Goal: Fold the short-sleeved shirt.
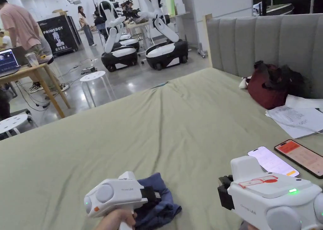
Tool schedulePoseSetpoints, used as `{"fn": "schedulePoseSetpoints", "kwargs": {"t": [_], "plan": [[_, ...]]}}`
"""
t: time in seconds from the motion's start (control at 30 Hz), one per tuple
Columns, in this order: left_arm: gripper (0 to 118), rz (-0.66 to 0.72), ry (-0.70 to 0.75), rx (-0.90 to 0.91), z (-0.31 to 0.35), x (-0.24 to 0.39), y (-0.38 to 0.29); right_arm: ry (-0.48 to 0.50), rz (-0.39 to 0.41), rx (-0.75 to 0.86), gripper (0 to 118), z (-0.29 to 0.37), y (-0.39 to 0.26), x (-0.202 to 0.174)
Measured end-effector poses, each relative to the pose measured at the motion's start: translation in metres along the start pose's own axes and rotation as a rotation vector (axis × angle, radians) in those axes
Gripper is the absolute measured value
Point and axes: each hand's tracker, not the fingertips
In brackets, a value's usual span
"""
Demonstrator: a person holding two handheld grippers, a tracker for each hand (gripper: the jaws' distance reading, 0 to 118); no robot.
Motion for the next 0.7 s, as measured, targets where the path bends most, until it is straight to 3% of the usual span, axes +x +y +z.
{"fn": "schedulePoseSetpoints", "kwargs": {"t": [0.17, 0.33, 0.43, 0.5, 0.6, 0.63, 0.67, 0.7], "plan": [[0, 0.061, -0.018, -0.006, -0.005, 0.0, 0.005, -0.016, 0.005, 0.003, 0, 0.002, 0.002, 0.0], [0, -0.014, -0.035, 0.02, 0.034, 0.011, 0.008, 0.036, 0.057, -0.004, 0, -0.016, 0.022, -0.018], [0, 0.045, -0.101, 0.114, 0.07, -0.001, 0.012, 0.153, 0.102, -0.019, 0, -0.045, 0.045, -0.047], [0, 0.06, -0.079, 0.178, 0.096, -0.014, 0.014, 0.293, 0.135, -0.065, 0, -0.081, 0.055, -0.069], [0, 0.128, -0.026, 0.236, 0.128, -0.039, 0.011, 0.412, 0.092, -0.154, 0, -0.14, 0.053, -0.09], [4, 0.174, -0.027, 0.247, 0.136, -0.05, 0.009, 0.4, 0.085, -0.208, 0, -0.159, 0.049, -0.096], [25, 0.208, -0.028, 0.249, 0.143, -0.059, 0.006, 0.379, 0.087, -0.275, 0, -0.179, 0.042, -0.1], [54, 0.228, -0.029, 0.246, 0.147, -0.067, 0.004, 0.346, 0.097, -0.344, 0, -0.196, 0.035, -0.1]]}}
